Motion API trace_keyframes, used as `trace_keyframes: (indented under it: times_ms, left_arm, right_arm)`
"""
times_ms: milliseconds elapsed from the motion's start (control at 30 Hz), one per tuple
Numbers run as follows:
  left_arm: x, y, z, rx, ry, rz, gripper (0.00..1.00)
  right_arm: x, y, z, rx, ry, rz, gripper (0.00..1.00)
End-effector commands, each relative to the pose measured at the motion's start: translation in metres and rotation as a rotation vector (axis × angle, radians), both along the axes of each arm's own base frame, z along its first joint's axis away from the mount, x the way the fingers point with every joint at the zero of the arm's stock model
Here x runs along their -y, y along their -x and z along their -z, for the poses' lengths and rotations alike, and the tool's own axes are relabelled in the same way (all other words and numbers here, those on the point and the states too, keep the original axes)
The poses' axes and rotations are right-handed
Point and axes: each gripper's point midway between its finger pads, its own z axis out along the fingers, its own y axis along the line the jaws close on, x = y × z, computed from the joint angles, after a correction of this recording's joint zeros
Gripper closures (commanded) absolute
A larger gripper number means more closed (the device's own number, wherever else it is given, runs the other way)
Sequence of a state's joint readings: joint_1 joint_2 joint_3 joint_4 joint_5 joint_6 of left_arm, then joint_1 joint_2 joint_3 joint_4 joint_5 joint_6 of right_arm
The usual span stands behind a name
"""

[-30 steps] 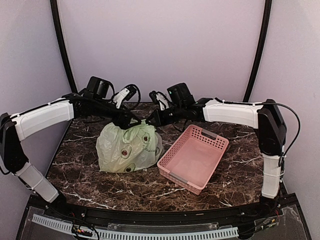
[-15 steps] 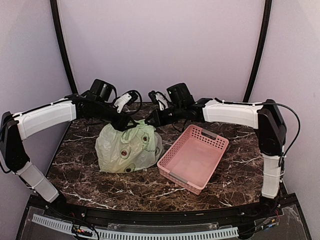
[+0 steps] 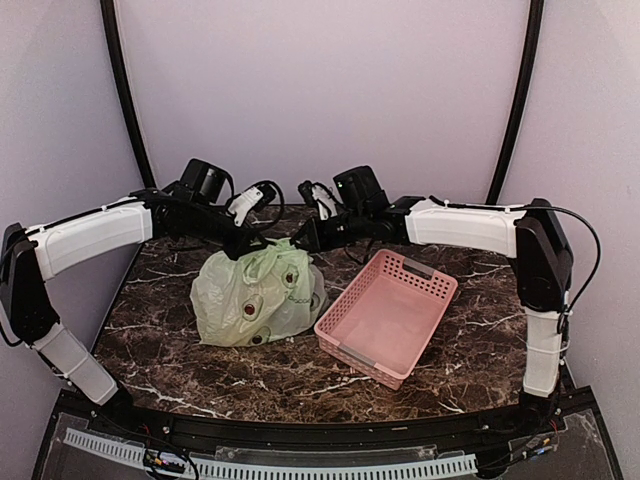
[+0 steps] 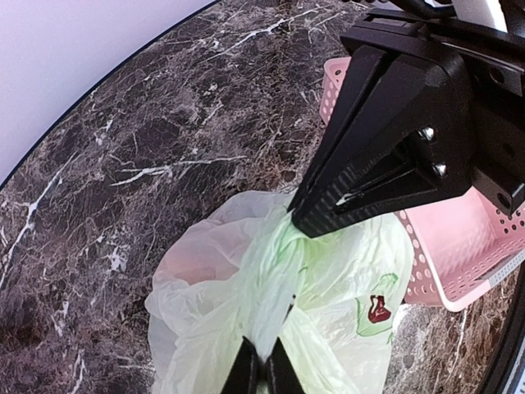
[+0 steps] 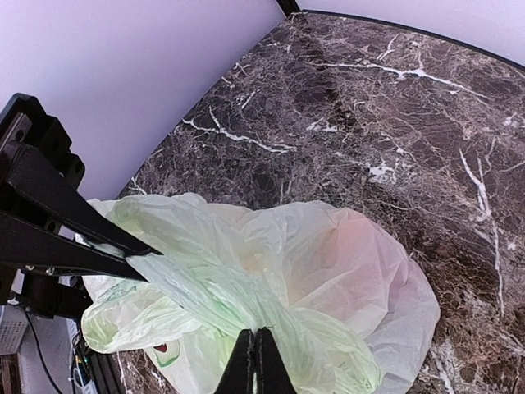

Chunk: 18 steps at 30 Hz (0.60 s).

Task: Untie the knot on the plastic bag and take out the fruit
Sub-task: Untie the bag opening from the takeout bag.

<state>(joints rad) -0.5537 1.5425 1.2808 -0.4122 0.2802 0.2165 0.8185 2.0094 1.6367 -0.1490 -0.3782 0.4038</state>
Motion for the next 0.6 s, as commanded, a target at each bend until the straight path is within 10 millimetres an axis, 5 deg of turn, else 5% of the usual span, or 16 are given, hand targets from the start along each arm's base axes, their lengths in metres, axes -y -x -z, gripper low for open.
trace_keyframes:
  times_ms: [0, 367, 567]
  left_arm:
    - [-0.003, 0.007, -0.012, 0.017, 0.027, -0.008, 0.99]
    - [-0.021, -0.002, -0.037, 0.076, 0.078, -0.094, 0.99]
    - [-0.037, -0.011, -0.099, 0.071, 0.334, -0.115, 0.99]
  right_arm:
    - [0.001, -0.003, -0.026, 0.052, -0.042, 0.041, 1.00]
    - [0.036, -0.028, -0.041, 0.084, -0.055, 0.237, 1.00]
    - [0.053, -0.031, -0.066, 0.151, -0.117, 0.271, 1.00]
